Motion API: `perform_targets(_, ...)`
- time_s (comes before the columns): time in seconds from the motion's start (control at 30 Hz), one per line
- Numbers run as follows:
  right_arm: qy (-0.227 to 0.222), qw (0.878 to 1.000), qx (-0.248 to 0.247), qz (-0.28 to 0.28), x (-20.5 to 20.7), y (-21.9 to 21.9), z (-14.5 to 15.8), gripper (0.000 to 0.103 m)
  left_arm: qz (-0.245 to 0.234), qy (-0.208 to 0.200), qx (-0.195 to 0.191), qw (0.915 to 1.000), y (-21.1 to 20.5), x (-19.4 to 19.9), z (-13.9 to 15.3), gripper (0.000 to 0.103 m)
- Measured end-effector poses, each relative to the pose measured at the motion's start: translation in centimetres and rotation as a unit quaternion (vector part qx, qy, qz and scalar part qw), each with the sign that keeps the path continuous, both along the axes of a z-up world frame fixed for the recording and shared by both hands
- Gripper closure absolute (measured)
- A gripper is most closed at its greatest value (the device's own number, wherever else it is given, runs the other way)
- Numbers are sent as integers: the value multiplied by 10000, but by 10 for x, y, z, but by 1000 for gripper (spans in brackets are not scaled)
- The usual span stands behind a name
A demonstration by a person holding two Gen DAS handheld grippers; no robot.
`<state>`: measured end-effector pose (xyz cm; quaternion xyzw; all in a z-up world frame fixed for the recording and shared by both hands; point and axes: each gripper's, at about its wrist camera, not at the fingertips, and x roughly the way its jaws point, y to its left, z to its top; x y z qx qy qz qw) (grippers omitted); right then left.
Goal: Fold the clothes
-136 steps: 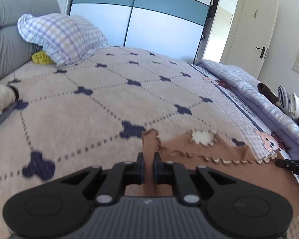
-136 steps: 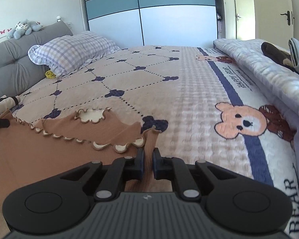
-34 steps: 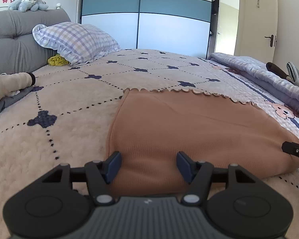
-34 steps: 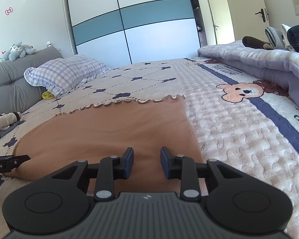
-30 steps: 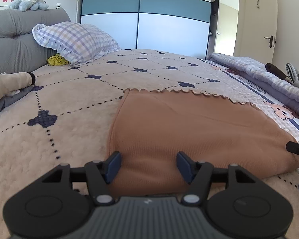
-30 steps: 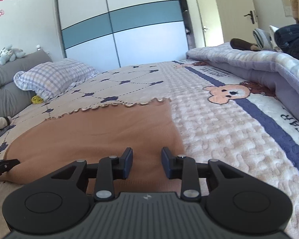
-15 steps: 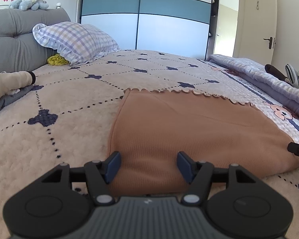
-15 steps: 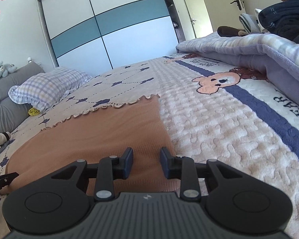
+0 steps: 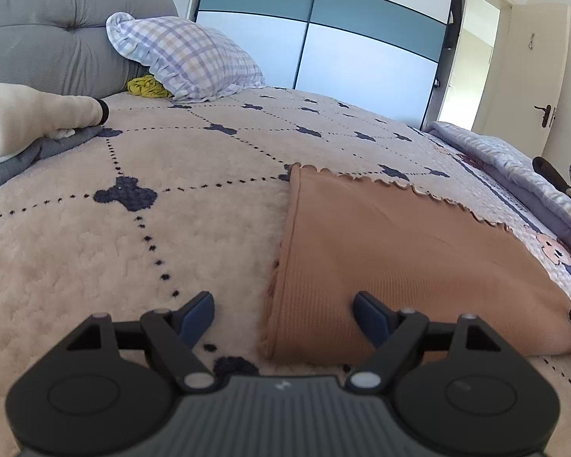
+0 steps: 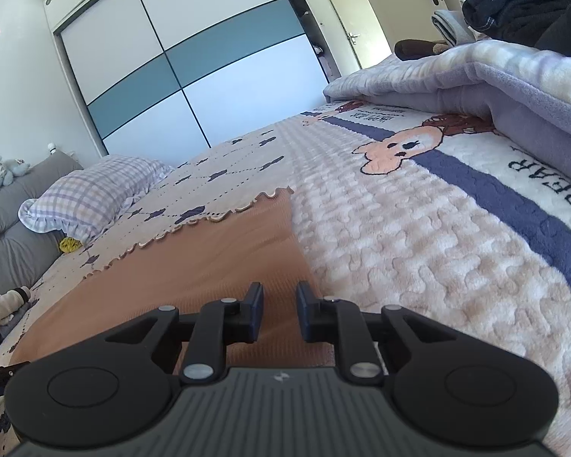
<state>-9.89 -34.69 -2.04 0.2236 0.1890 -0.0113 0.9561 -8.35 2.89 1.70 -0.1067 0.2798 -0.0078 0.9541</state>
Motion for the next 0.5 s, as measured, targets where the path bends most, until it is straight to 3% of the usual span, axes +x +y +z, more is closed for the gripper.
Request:
perform_targets(0.03,-22,9999,65,-114,-2,-4,0,81,1,-7,-48,10000,1,-1,-1,20)
perform_targets(0.07,-19,9993,171,-325,-5,-9,-1,67,-1,-17,-72,10000,2,-1,-2,20)
perform_targets(0.1,-4,9979,297,-583,-8,-16,-2,38,-2,-24,-66,10000,2,-2,-2,20)
perform_targets(0.17,26,9939,611,-913,-14,-29,-6,40,1,-25,-16,10000,1,-2,-2,20)
perform_targets(0.5,-10,9923,1015,-702,-15,-41,-10,39,34,121,-199,9997,9,-1,6,20)
